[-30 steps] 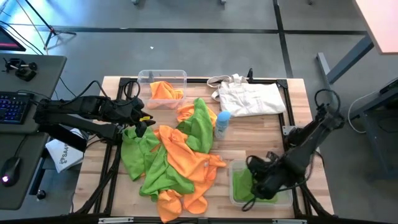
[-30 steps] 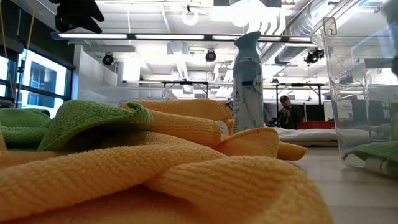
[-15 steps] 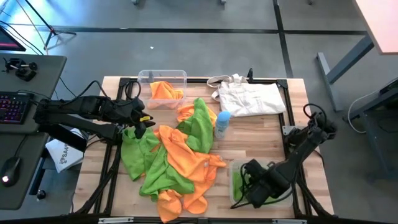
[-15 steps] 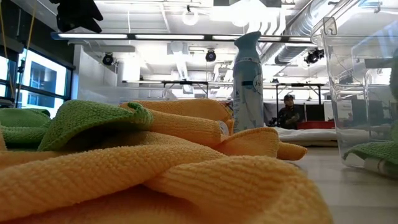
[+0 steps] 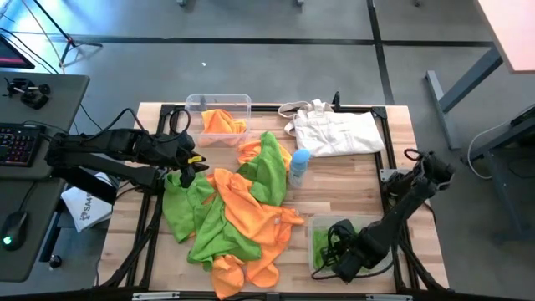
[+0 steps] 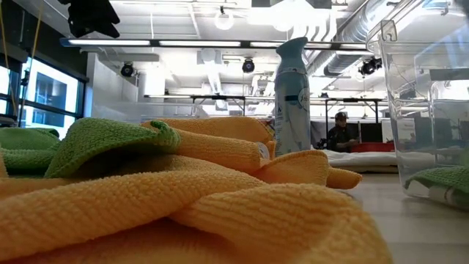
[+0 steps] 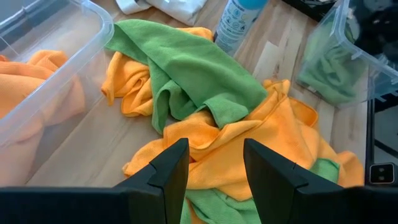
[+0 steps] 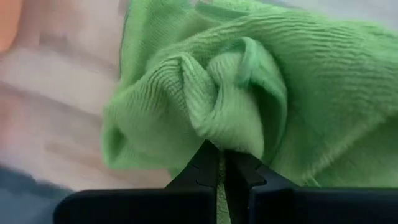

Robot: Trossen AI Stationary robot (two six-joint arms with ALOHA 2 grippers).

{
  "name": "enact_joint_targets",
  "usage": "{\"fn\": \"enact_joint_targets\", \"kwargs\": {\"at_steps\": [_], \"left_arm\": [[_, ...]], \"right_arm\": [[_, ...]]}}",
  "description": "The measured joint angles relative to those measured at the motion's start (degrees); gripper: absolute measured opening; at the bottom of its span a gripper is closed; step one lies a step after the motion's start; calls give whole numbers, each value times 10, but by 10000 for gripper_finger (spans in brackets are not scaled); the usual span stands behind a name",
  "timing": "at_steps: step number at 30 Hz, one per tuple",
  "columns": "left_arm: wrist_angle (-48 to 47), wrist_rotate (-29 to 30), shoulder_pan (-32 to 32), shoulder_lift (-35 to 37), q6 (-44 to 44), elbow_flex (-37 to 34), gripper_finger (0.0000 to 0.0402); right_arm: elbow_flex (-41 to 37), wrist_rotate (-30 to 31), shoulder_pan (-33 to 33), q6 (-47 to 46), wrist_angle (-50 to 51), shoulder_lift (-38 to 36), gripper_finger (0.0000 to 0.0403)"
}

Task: Sort microfiber towel by color & place in baskets
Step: Put the green microfiber towel into the bottom transparent bin, then put the yellow microfiber towel into the top transparent bin

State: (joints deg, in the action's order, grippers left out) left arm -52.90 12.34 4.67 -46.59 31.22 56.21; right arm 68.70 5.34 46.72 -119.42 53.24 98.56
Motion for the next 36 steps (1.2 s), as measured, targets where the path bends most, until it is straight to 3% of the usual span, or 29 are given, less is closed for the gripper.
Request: {"fn": "enact_joint_targets", "kwargs": {"at_steps": [8,12,31,34,36], "left_arm": [[0,0,0,0,1,0,142],[0,-1,0,0,12,0,142],[0,-2,0,0,20,0,142],[0,-2,0,0,36,0,142],[0,-2,0,0,55,0,142]], "right_arm": [[-77,-46,-21,-4,-72,-2,0],[-80,-48,-21,-1,-81,-2,4],[119,-17,-20,80,171,0,131],[162,17,-17,150,214,0,150],[193,74,-10,195,255,0,156]]}}
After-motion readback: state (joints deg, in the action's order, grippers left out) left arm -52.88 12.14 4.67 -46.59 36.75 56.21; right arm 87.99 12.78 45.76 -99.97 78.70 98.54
